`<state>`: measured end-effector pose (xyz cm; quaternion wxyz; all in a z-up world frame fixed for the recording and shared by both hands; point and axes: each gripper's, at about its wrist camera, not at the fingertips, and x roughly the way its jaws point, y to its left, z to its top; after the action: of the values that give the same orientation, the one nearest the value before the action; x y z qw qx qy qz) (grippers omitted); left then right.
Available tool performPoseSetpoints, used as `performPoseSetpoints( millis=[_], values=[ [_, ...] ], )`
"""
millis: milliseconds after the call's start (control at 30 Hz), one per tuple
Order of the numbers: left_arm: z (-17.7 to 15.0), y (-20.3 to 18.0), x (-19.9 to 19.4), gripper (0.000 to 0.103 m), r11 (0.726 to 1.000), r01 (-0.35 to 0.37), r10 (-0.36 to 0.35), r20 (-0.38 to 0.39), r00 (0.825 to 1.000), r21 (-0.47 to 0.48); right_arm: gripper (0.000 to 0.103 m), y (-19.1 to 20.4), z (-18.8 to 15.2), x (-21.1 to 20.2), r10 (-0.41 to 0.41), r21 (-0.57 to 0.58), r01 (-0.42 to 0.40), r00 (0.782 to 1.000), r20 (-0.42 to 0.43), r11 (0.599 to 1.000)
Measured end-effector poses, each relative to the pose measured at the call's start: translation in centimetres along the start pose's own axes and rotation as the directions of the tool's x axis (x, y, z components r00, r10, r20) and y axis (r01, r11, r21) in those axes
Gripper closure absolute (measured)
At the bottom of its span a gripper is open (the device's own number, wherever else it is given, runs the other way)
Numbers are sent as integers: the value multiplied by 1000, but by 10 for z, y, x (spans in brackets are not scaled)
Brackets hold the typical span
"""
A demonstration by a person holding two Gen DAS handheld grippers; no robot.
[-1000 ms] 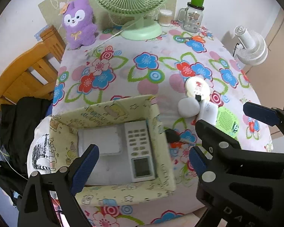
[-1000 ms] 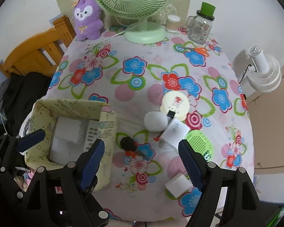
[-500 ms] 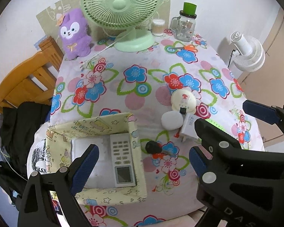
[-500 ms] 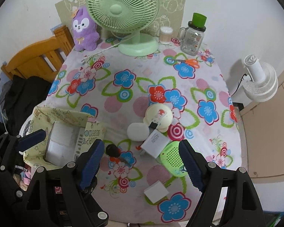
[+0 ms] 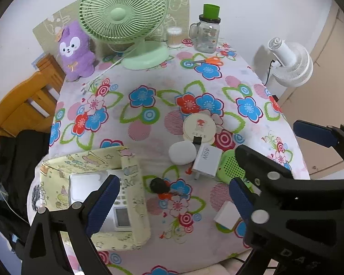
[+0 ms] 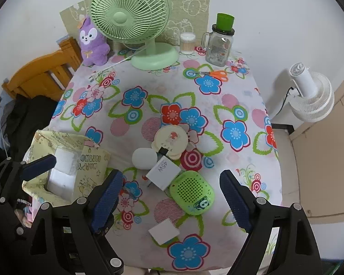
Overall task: Organize rigid objects
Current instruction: 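Withdraw both tools from the basket back over the table, then move the left tool toward the black car key while the right tool approaches the white charger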
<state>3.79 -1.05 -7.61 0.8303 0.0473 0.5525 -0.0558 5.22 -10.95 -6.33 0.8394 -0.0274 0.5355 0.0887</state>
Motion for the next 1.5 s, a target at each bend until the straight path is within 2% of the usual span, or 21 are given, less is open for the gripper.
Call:
performPoseSetpoints(
  millis=[300, 533, 733, 833, 967, 1067, 1267, 1500],
  values=[
    [-1, -21, 9, 6, 1000, 17, -16, 31, 999, -22, 15, -26, -6, 1, 18, -52, -16, 999, 40, 999],
    [-5, -30, 21, 6, 997, 59, -58, 32, 998, -46, 15, -50, -10, 17, 50, -44, -50, 999, 2, 998],
    [-13, -42, 40, 6, 997, 71, -72, -13, 997, -29, 15, -62, -16, 35, 60, -56, -62, 998, -24, 997],
    [-17, -44, 50, 6, 997, 62, -63, -37, 997, -35, 15, -68, -20, 44, 66, -67, -67, 998, -24, 995],
    [-24, -39, 64, 8, 997, 31, -33, -29, 999, -64, 15, -72, -25, 56, 57, -88, -58, 998, -14, 994],
    [-27, -37, 74, 9, 997, 27, -30, -37, 999, -75, 15, -74, -27, 69, 55, -97, -59, 998, -39, 994],
    [-33, -38, 88, 9, 999, -28, 26, -48, 999, -41, 15, -74, -34, 92, 66, -120, -74, 995, -71, 990],
    [-40, -44, 105, 13, 1000, -29, 29, -55, 998, -10, 15, -72, -39, 113, 81, -141, -93, 993, -89, 986]
  ],
)
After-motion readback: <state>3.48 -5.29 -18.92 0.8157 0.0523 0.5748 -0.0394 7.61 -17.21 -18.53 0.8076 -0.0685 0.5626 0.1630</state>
